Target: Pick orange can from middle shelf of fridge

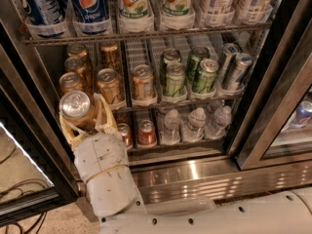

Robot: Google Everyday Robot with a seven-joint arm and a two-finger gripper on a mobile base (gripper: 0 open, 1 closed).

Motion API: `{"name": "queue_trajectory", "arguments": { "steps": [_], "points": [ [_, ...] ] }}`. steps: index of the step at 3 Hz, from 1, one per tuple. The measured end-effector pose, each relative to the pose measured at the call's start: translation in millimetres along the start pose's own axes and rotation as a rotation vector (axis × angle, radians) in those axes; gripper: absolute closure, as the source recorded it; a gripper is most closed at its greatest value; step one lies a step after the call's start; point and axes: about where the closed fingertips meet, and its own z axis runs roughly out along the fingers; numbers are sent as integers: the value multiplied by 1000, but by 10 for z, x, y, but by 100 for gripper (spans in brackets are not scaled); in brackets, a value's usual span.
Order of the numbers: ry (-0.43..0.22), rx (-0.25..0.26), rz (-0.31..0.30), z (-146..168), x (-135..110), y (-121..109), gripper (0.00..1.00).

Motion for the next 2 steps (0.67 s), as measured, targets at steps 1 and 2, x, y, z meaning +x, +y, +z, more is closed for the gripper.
{"name": "queue_trajectory", "arguments": {
  "steps": [1, 2],
  "points": [
    [23, -48, 47, 43, 142, 9, 100],
    [20, -133, 50, 13, 129, 237, 100]
  ]
}}
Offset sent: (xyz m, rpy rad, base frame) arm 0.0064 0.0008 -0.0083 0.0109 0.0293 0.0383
